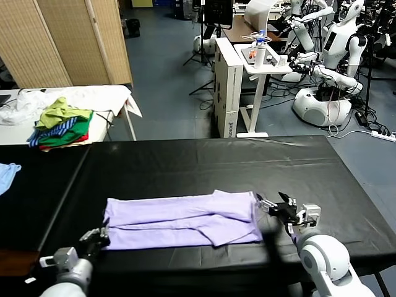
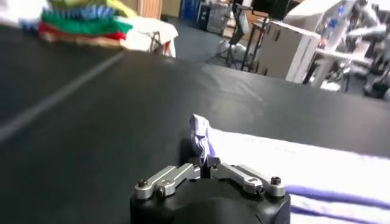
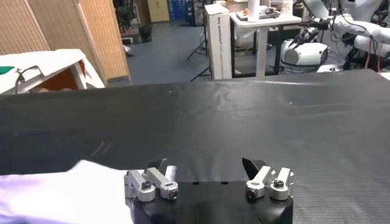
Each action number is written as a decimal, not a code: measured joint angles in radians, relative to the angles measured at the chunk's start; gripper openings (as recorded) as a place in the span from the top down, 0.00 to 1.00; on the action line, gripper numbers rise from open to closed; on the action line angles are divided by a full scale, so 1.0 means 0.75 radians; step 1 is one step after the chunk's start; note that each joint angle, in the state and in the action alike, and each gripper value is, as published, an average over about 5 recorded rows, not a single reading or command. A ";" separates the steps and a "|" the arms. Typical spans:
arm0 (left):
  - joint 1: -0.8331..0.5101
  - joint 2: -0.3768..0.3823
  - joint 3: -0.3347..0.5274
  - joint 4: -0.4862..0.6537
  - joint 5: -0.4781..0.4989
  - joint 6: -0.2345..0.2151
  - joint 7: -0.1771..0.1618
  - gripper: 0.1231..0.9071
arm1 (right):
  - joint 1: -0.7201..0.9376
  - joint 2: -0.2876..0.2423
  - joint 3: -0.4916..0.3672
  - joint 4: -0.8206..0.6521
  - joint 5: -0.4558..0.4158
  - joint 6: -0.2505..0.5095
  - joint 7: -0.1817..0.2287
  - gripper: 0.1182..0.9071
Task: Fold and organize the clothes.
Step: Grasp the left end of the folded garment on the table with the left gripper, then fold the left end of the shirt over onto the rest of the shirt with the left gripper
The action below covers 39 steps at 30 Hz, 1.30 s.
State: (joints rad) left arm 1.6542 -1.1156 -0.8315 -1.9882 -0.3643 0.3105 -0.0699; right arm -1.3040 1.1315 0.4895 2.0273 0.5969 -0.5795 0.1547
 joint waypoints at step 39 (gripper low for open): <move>-0.196 -0.192 0.542 -0.326 -0.486 0.214 -0.182 0.92 | -0.094 0.050 0.021 0.032 -0.070 0.007 0.002 0.00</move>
State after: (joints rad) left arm 1.5072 -1.2598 -0.4247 -2.2327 -0.7285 0.4708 -0.2062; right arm -1.3746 1.1690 0.5050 2.0511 0.5445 -0.5739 0.1561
